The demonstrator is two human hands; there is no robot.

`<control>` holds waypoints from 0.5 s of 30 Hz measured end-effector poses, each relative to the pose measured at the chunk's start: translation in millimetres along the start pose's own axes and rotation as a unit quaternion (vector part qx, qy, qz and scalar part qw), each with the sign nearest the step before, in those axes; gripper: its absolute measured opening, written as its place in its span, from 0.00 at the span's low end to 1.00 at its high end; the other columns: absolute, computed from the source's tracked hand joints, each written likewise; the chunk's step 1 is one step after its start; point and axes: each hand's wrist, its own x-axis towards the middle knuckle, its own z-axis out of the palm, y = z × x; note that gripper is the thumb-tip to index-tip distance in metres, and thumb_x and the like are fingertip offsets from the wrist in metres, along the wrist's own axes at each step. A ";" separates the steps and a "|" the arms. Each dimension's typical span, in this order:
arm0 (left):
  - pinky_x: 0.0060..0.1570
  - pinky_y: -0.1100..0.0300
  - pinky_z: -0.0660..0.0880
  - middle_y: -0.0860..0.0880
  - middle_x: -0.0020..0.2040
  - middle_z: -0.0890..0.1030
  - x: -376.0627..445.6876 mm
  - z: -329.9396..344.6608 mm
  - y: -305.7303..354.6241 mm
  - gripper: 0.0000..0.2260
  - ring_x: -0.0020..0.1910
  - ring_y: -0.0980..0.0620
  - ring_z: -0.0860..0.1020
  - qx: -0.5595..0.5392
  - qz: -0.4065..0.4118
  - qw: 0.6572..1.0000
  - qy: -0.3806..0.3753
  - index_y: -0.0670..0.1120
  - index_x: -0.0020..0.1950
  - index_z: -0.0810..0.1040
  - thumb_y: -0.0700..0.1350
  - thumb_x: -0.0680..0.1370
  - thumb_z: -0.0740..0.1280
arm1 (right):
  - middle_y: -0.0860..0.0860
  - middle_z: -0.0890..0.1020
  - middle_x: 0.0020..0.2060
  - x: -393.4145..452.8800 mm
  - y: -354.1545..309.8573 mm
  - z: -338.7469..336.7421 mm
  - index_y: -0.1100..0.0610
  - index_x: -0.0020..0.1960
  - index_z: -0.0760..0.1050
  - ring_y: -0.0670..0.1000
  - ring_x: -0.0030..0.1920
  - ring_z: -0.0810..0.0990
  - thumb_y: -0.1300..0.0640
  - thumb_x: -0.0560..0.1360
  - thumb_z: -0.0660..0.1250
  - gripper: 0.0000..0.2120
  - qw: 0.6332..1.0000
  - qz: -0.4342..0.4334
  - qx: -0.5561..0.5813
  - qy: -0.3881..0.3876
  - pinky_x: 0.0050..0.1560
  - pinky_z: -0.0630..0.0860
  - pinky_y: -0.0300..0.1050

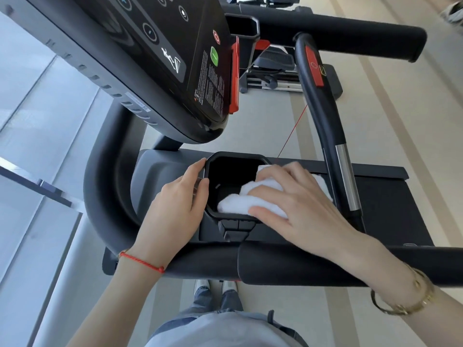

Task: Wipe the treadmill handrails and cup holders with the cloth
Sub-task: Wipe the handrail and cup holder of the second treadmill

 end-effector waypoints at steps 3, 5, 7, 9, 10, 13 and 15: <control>0.49 0.47 0.79 0.54 0.46 0.81 0.3 0.6 -0.1 0.21 0.46 0.49 0.80 -0.003 0.000 1.000 0.005 0.55 0.75 0.65 0.53 0.81 0.55 | 0.49 0.76 0.59 -10.3 -0.7 0.6 0.50 0.57 0.81 0.54 0.54 0.70 0.45 0.79 0.59 0.15 0.996 -0.006 0.006 0.085 0.56 0.70 0.51; 0.49 0.47 0.79 0.55 0.46 0.81 0.7 1.5 0.1 0.21 0.46 0.49 0.81 -0.005 0.001 1.000 0.007 0.55 0.74 0.66 0.53 0.81 0.55 | 0.52 0.78 0.58 -6.1 2.2 -3.5 0.51 0.57 0.81 0.55 0.54 0.70 0.49 0.79 0.62 0.13 0.986 -0.004 -0.019 0.167 0.56 0.69 0.51; 0.49 0.46 0.79 0.55 0.45 0.81 1.0 2.4 0.3 0.21 0.47 0.49 0.81 -0.003 0.003 1.000 0.007 0.55 0.74 0.66 0.53 0.81 0.56 | 0.53 0.79 0.58 1.0 5.0 -6.8 0.52 0.58 0.81 0.56 0.55 0.69 0.50 0.79 0.63 0.13 0.976 0.005 -0.050 0.210 0.55 0.69 0.50; 0.49 0.46 0.79 0.54 0.45 0.81 1.0 3.0 -0.7 0.21 0.46 0.49 0.81 -0.003 0.002 1.000 0.008 0.55 0.74 0.66 0.53 0.81 0.56 | 0.53 0.78 0.59 4.7 5.6 -4.3 0.51 0.59 0.81 0.57 0.56 0.70 0.49 0.79 0.62 0.13 0.980 0.007 -0.065 0.186 0.56 0.69 0.52; 0.49 0.46 0.79 0.54 0.45 0.82 0.8 3.1 -1.1 0.20 0.46 0.48 0.81 -0.004 0.001 1.000 0.008 0.55 0.74 0.66 0.53 0.81 0.56 | 0.53 0.78 0.60 4.6 5.2 -0.7 0.51 0.59 0.80 0.57 0.56 0.70 0.49 0.79 0.61 0.14 0.987 0.006 -0.061 0.147 0.56 0.70 0.53; 0.49 0.45 0.78 0.54 0.44 0.81 0.2 3.1 -1.4 0.20 0.46 0.47 0.81 -0.006 0.000 1.000 0.008 0.55 0.74 0.66 0.52 0.81 0.56 | 0.46 0.72 0.65 -2.4 5.9 6.4 0.46 0.60 0.78 0.55 0.60 0.68 0.42 0.79 0.57 0.17 0.999 0.019 -0.009 0.025 0.59 0.68 0.53; 0.49 0.45 0.79 0.53 0.44 0.81 -0.5 2.6 -1.6 0.20 0.45 0.48 0.81 -0.005 0.003 1.000 0.009 0.55 0.74 0.66 0.53 0.81 0.55 | 0.41 0.68 0.67 -7.3 9.4 5.7 0.44 0.59 0.76 0.52 0.61 0.65 0.39 0.78 0.54 0.18 0.999 0.023 0.027 0.007 0.60 0.69 0.50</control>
